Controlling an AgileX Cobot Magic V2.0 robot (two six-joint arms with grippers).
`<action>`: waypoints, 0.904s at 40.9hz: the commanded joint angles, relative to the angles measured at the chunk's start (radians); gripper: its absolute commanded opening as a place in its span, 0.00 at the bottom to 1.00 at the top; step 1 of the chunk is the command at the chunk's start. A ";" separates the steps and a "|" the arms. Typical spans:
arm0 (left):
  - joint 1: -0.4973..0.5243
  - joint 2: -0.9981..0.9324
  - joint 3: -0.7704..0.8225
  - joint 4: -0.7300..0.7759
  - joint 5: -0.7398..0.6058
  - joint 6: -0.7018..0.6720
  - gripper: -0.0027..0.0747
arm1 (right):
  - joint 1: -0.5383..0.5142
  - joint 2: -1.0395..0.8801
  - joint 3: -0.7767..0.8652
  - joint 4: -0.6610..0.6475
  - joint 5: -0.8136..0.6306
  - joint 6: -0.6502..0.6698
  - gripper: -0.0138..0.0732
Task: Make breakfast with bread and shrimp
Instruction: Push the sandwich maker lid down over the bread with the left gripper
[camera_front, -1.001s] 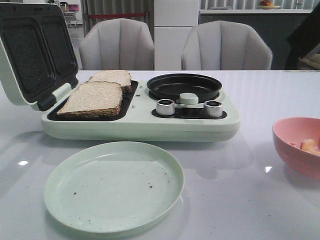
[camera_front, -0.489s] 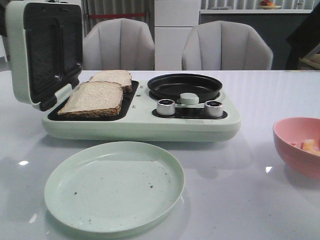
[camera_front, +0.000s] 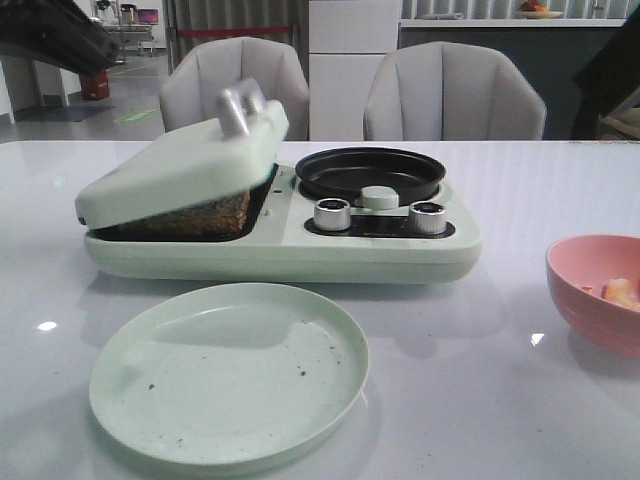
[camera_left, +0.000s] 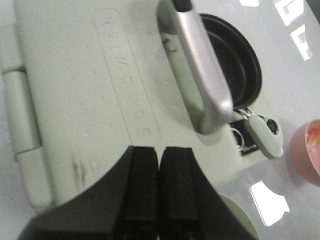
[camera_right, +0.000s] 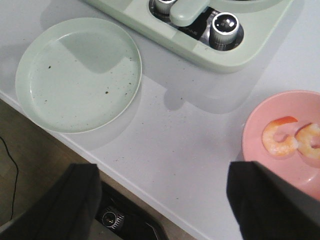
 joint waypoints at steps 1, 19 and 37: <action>-0.046 -0.124 0.047 -0.059 -0.050 0.047 0.16 | -0.004 -0.015 -0.028 0.004 -0.051 0.000 0.87; -0.261 -0.503 0.294 0.046 -0.054 0.072 0.16 | -0.004 -0.015 -0.028 0.004 -0.050 0.000 0.87; -0.305 -0.762 0.427 0.724 -0.145 -0.479 0.16 | -0.004 -0.014 -0.028 0.004 -0.058 0.000 0.87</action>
